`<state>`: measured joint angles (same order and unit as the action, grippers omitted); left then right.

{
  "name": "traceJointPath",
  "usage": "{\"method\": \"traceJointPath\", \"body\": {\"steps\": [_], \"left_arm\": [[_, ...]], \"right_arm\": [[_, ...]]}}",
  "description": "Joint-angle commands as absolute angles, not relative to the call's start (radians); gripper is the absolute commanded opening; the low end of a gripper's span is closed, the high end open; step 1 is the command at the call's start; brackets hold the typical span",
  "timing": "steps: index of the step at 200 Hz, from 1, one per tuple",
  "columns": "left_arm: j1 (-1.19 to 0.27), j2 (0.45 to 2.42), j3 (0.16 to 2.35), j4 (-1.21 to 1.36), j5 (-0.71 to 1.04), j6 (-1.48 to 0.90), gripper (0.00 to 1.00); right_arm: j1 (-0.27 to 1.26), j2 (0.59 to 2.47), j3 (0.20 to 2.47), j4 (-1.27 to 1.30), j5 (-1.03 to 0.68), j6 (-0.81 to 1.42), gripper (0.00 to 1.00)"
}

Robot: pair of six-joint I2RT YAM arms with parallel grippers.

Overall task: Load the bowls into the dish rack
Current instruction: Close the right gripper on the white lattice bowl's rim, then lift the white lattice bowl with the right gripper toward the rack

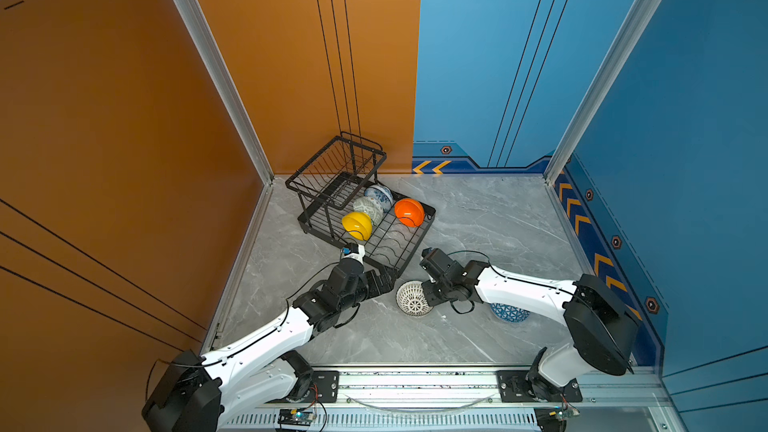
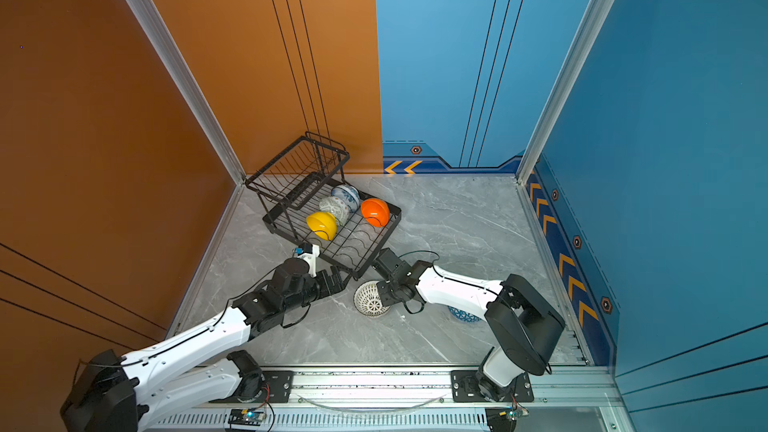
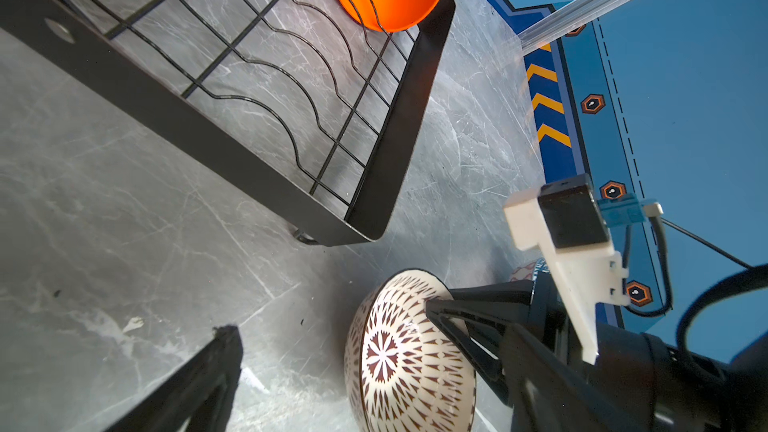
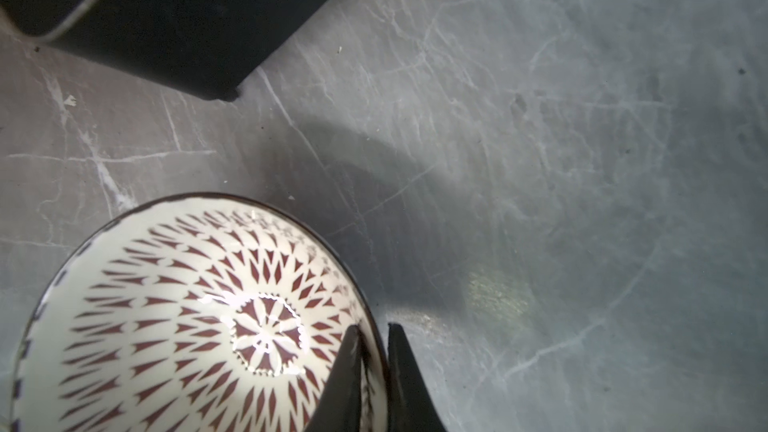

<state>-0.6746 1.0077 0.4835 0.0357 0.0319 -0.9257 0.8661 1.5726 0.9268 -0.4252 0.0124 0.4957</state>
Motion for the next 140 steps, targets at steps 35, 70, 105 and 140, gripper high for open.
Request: {"method": "traceJointPath", "body": {"steps": [35,70,105,140], "left_arm": [[-0.637,0.967,0.483,0.037,0.071,-0.938,0.98],[-0.591,0.945,0.482,0.043,0.118,-0.955,0.98],[-0.488,0.938,0.443,0.14,0.242,-1.032,0.98],[-0.395,0.985,0.402,0.299,0.373,-1.143,0.98]], "right_arm": [[0.879,1.507,0.952,-0.521,0.196,0.446,0.02],[0.88,1.42,1.01,-0.605,0.355,0.367,0.0],[0.889,1.378,1.113,-0.627,0.597,0.222,0.0],[0.898,1.454,1.204,-0.452,0.823,-0.021,0.0]]}}
